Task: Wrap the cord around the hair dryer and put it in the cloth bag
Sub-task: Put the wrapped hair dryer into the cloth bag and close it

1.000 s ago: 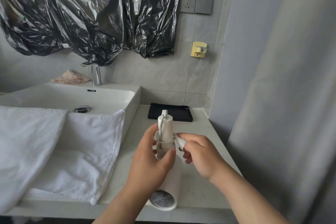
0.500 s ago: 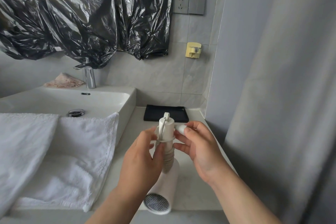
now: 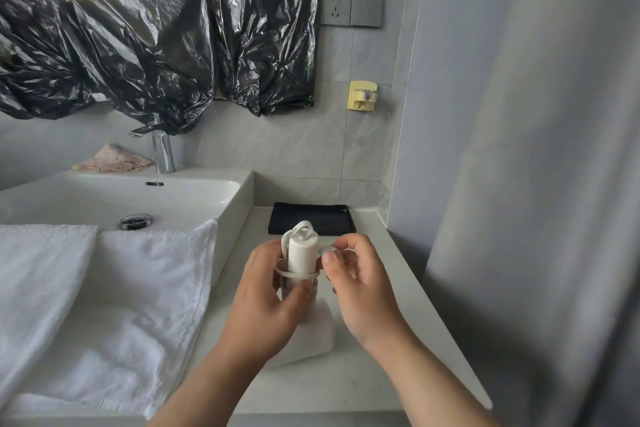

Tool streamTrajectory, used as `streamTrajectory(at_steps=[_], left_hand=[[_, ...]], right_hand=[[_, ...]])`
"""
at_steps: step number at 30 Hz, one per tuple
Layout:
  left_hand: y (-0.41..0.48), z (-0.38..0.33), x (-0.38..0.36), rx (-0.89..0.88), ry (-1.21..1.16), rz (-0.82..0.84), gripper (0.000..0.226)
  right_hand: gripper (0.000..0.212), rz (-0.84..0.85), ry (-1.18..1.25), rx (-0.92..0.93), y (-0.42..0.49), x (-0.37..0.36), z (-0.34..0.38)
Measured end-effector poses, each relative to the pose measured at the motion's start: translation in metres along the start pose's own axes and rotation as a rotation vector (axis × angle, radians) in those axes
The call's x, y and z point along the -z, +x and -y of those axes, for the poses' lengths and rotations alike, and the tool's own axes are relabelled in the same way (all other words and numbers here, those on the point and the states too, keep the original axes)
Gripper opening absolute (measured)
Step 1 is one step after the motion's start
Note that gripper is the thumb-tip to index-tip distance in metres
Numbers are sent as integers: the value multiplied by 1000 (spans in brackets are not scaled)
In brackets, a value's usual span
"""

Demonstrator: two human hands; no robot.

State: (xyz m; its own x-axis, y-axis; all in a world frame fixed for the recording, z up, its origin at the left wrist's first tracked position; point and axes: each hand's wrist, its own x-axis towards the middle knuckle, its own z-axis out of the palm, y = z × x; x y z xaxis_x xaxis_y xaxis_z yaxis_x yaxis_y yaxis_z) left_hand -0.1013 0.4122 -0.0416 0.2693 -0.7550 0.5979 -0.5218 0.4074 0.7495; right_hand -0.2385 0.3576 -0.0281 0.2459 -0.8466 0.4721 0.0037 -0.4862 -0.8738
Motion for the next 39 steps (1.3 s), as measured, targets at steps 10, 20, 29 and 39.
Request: streamTrajectory(at_steps=[10, 20, 29, 39], left_hand=[[16, 8, 1, 186, -250, 64, 25], [25, 22, -3, 203, -179, 155, 50], [43, 31, 8, 284, -432, 453, 46], [20, 29, -4, 3, -138, 47, 22]], right_hand=[[16, 3, -40, 48, 13, -4, -10], [20, -18, -82, 146, 20, -8, -24], [22, 28, -120, 155, 19, -4, -17], [36, 76, 174, 95, 9, 3, -14]])
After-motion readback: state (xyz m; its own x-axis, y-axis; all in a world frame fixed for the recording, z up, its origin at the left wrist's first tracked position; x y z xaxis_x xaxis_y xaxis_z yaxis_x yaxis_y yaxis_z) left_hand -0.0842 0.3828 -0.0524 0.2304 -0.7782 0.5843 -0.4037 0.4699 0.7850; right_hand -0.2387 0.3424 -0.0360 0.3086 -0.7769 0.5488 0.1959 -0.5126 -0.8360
